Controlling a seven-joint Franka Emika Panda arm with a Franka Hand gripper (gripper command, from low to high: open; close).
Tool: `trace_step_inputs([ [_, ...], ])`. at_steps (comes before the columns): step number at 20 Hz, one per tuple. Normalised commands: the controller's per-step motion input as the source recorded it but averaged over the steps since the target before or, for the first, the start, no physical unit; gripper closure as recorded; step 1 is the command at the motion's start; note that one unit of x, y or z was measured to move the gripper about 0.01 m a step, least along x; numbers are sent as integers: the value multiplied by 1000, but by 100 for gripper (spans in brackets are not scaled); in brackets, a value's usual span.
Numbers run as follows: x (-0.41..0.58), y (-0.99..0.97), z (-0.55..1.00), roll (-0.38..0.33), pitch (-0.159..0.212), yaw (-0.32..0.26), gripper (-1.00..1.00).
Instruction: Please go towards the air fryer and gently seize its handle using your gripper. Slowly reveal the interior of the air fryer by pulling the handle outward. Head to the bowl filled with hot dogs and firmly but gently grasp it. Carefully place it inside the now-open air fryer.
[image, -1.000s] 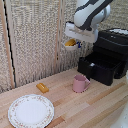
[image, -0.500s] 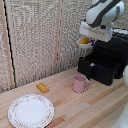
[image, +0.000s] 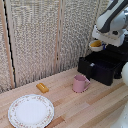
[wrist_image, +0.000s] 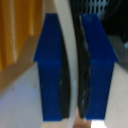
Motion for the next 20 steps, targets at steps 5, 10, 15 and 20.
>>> trace_step_inputs([
  [5,9,-491,-375,56,17,-85,100],
  [10,132,-319,-375,28,6,-33,100],
  [15,122,-45,-521,-6,-14,-26,100],
  [20,217,0,-374,-22,-16,-31,100],
])
